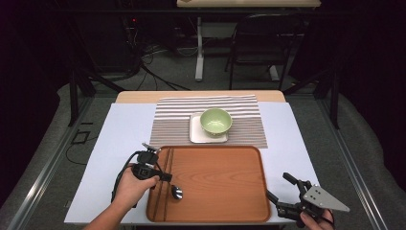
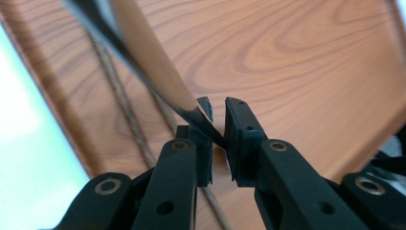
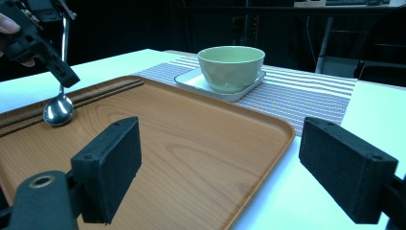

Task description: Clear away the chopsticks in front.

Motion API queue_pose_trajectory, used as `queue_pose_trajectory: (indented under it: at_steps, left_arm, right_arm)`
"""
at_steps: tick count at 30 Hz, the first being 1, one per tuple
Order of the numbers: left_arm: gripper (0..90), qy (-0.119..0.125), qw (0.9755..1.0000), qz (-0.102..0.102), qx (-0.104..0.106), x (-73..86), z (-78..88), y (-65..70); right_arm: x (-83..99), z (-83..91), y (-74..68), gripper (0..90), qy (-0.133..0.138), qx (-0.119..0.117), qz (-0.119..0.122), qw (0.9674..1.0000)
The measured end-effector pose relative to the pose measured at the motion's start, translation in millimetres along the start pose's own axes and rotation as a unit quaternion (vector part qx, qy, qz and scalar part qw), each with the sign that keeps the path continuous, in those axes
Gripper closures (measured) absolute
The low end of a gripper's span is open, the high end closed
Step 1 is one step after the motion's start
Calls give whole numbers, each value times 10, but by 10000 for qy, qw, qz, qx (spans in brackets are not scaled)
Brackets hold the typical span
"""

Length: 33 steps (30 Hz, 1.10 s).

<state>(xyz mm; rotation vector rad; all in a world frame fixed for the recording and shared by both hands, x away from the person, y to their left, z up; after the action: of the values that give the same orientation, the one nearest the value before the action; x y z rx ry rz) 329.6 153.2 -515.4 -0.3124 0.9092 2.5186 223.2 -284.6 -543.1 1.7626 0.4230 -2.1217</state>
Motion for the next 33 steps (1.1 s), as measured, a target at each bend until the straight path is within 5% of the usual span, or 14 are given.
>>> queue_pose_trajectory:
  at_steps: [14,22,30,33]
  left_arm:
    - [792,-345,9991,139,-214,-245,-133,-61]
    - [794,-251,9990,95,-356,-357,-247,-92]
    - [792,-79,9998,-18,-197,-412,-382,-79]
    - [774,-92,9992,-81,-382,-427,-450,-106]
  right_arm:
    - [-5,4,-2,142,22,-15,26,10000]
    - [-6,5,-1,142,25,-22,20,10000]
    - [-6,5,-1,142,25,-26,24,10000]
    - [-8,5,-5,141,24,-32,28,10000]
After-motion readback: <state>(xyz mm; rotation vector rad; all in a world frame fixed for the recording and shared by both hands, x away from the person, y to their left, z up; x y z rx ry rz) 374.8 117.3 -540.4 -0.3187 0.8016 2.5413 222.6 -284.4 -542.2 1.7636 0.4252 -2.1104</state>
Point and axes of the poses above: each handheld gripper's, and its own axes: z roughly backward along the jaws, x roughly out of its underside, y roughly to its right, the point moved 2 cm from there along -z, roughly forward along the jaws, and after that the axes turned 11 degrees about x, right-handed, at the moved point
